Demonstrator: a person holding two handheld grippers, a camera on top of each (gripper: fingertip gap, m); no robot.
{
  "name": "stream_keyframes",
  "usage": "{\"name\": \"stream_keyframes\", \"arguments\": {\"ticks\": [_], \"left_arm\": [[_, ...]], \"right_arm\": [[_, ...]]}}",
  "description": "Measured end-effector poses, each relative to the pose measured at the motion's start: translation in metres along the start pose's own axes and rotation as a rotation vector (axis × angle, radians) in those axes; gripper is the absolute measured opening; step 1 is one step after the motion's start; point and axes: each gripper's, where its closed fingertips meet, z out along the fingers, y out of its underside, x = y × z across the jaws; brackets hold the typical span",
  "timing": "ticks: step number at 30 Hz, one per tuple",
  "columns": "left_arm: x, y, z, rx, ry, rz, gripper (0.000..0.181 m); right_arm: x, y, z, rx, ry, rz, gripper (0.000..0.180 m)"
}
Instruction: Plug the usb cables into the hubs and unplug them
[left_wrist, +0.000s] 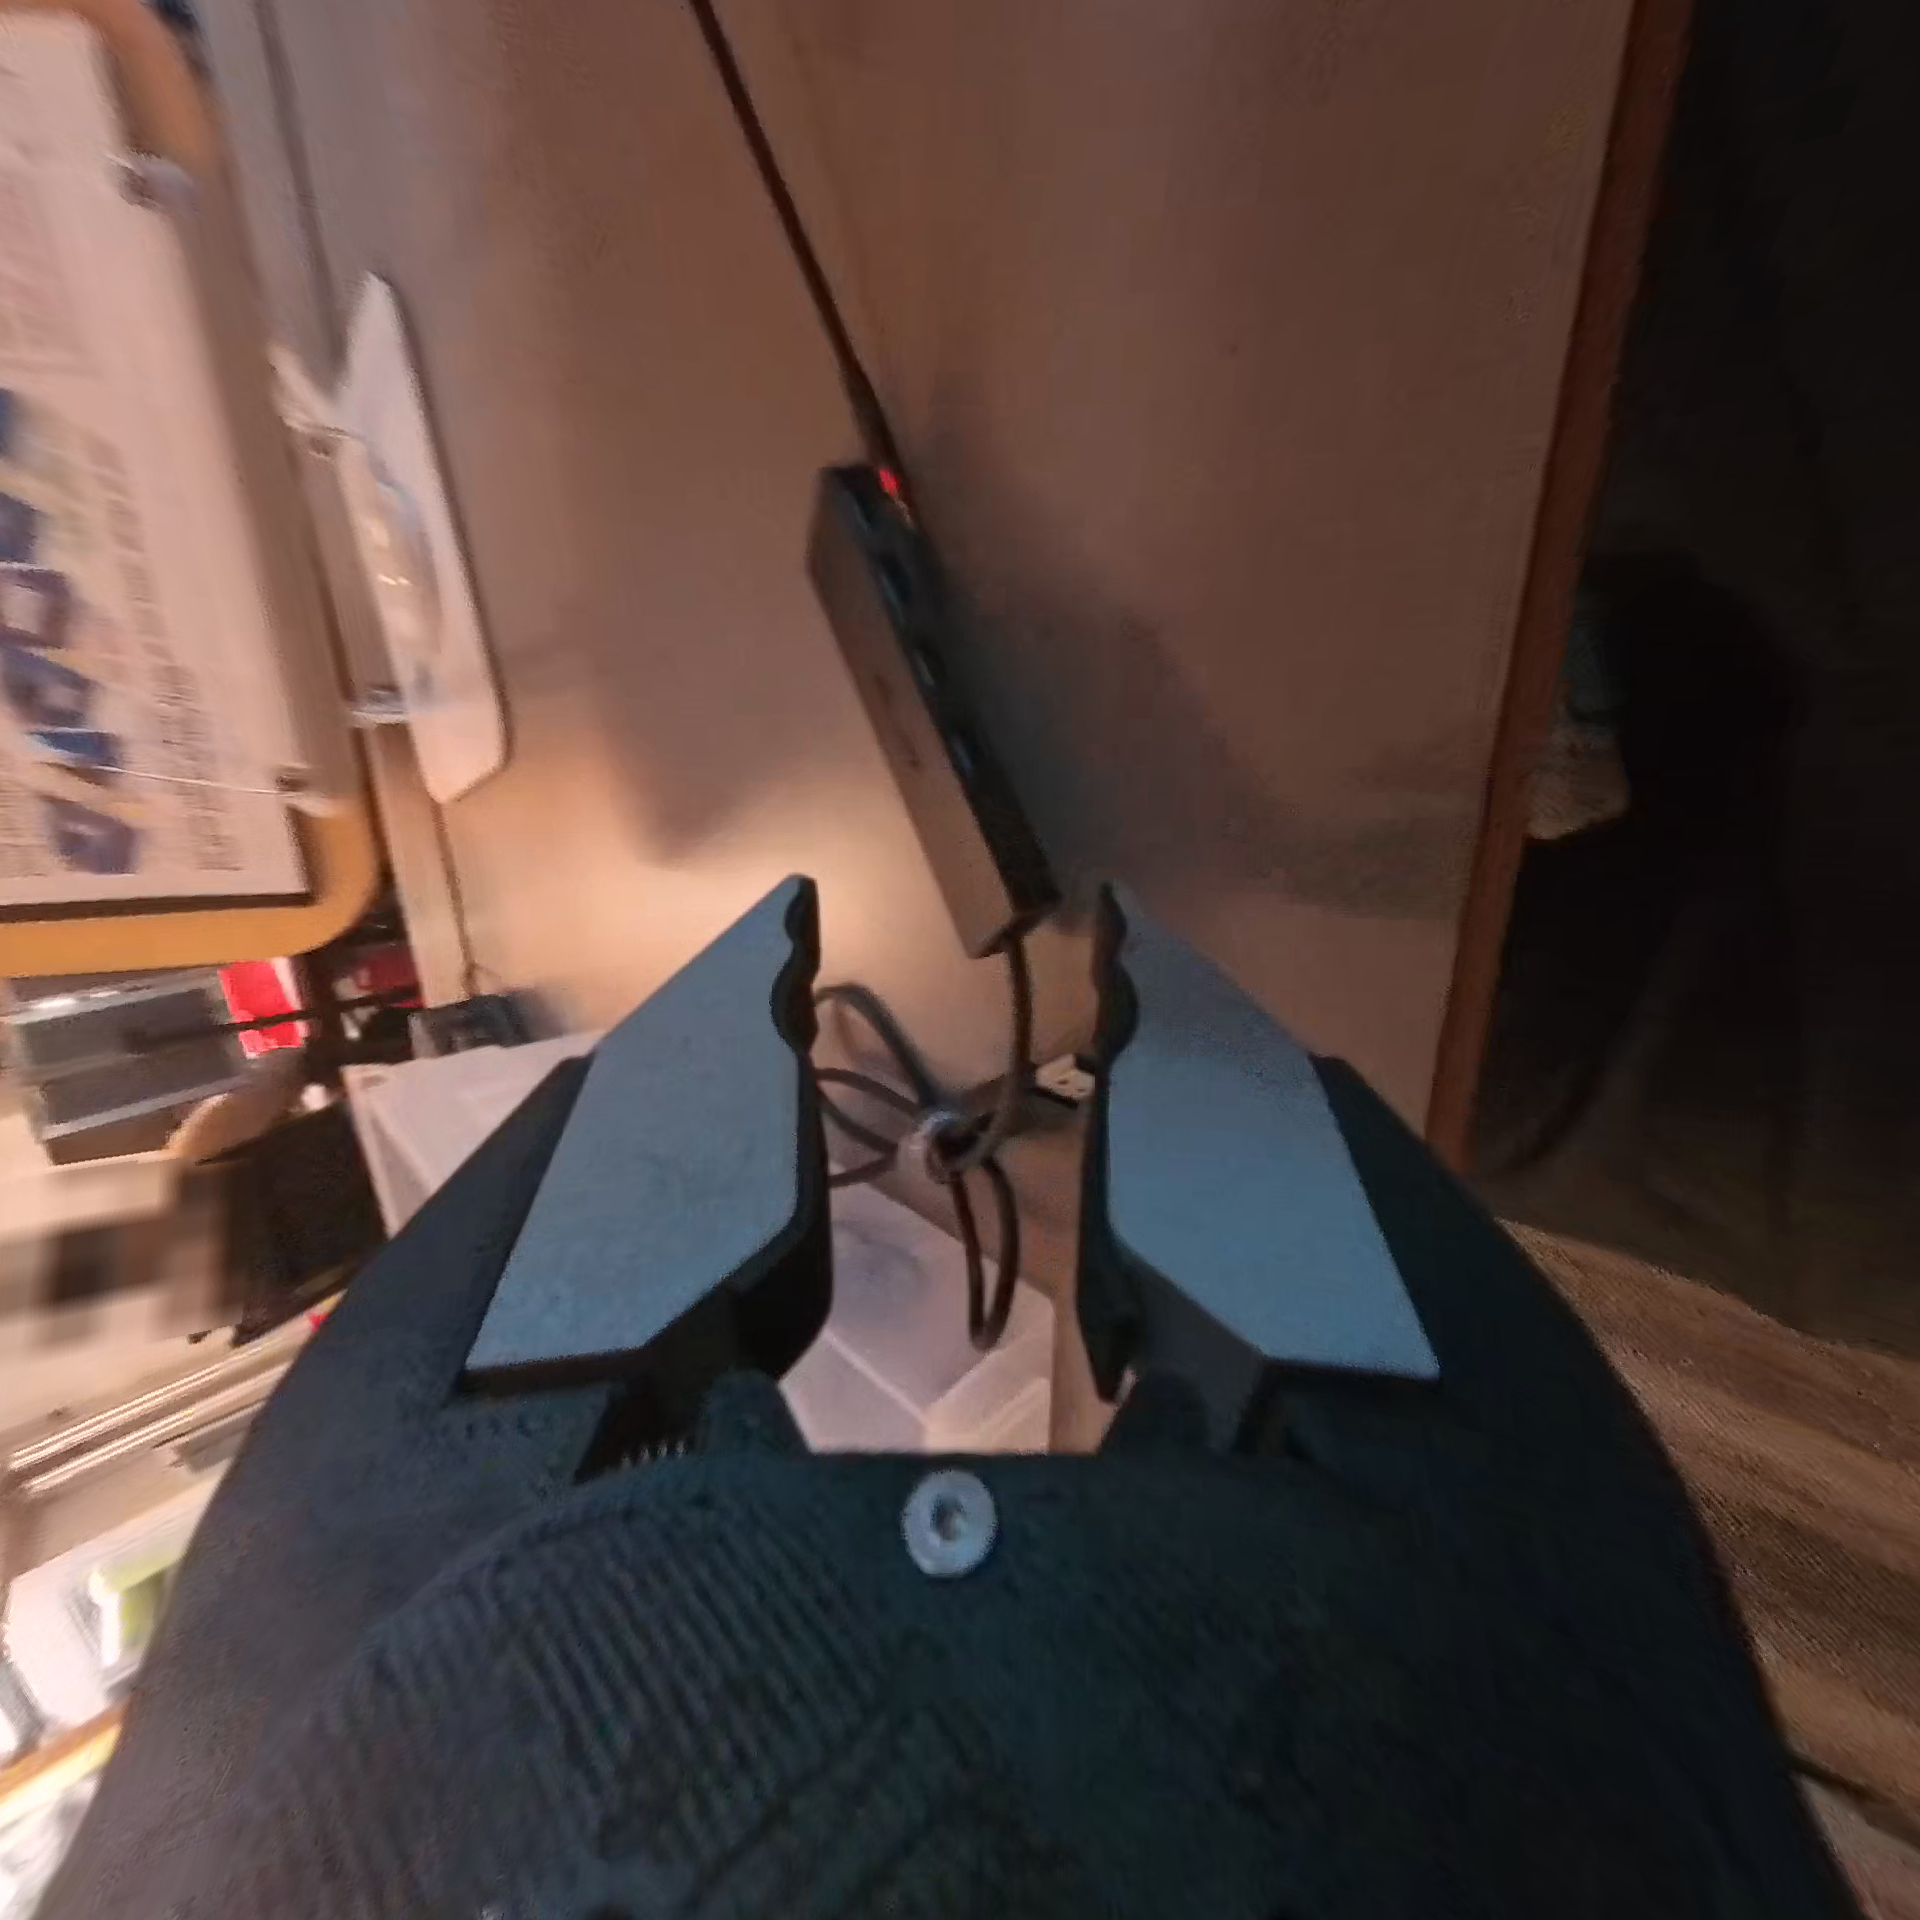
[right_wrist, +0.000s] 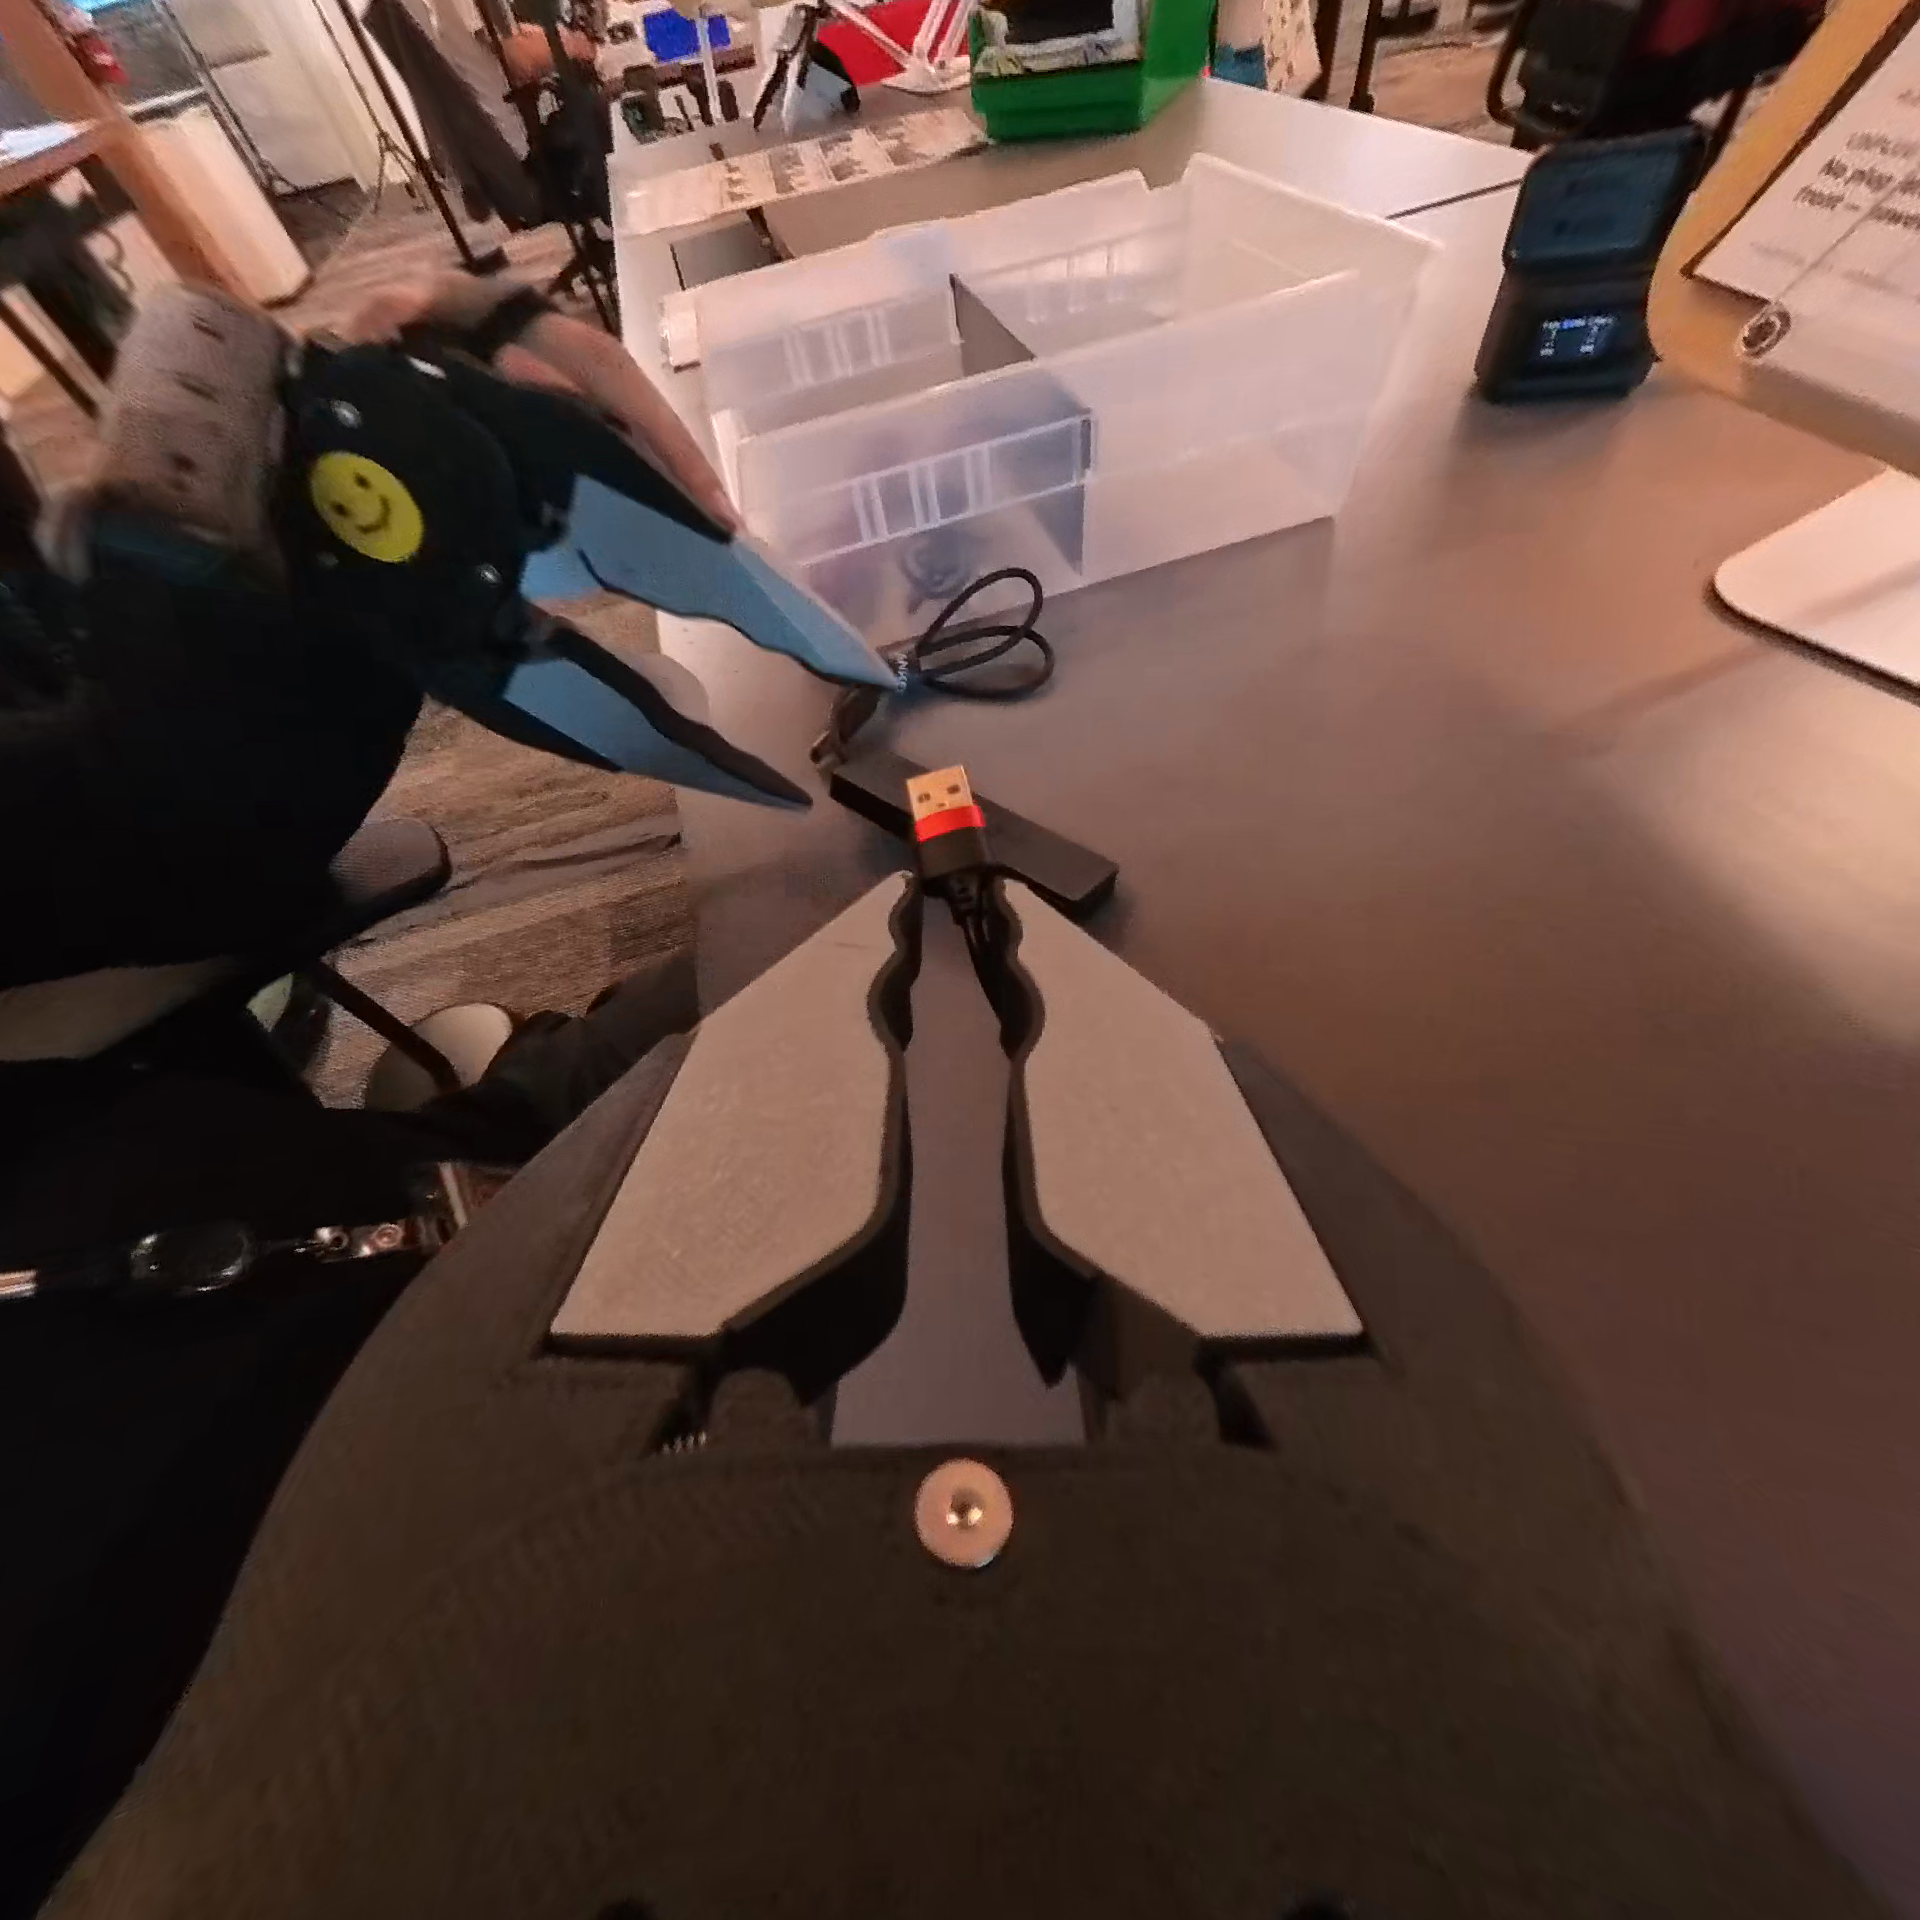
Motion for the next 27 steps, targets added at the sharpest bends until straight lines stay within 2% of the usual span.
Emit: {"name": "stream_keyframes", "arguments": {"ticks": [1,3,7,9,14,17,23,27], "left_arm": [[0.002,0.005,0.008,-0.021,0.008,0.002,0.05],[0.001,0.008,0.017,-0.032,0.001,-0.013,0.039],[-0.003,0.004,0.023,0.003,0.009,-0.095,0.036],[-0.004,0.008,0.029,-0.015,-0.004,-0.085,0.024],[-0.021,0.014,0.042,-0.072,-0.145,-0.023,0.013],[-0.032,0.008,0.038,-0.033,-0.197,-0.042,0.01],[-0.016,-0.026,0.015,0.213,0.09,-0.29,0.008],[-0.01,-0.035,0.017,0.252,0.166,-0.365,0.008]], "right_arm": [[0.002,0.001,0.001,-0.002,0.003,0.004,0.009],[0.006,0.004,0.001,-0.014,0.018,0.003,0.009],[0.007,0.005,-0.002,-0.037,0.052,-0.05,0.009],[0.005,0.003,-0.003,-0.039,0.06,-0.074,0.009],[0.005,0.004,-0.004,-0.046,0.066,-0.083,0.009],[0.009,0.006,-0.005,-0.06,0.09,-0.098,0.01],[0.015,0.017,-0.005,-0.137,0.138,-0.182,0.009],[0.004,0.013,0.008,-0.078,0.073,-0.109,0.009]]}}
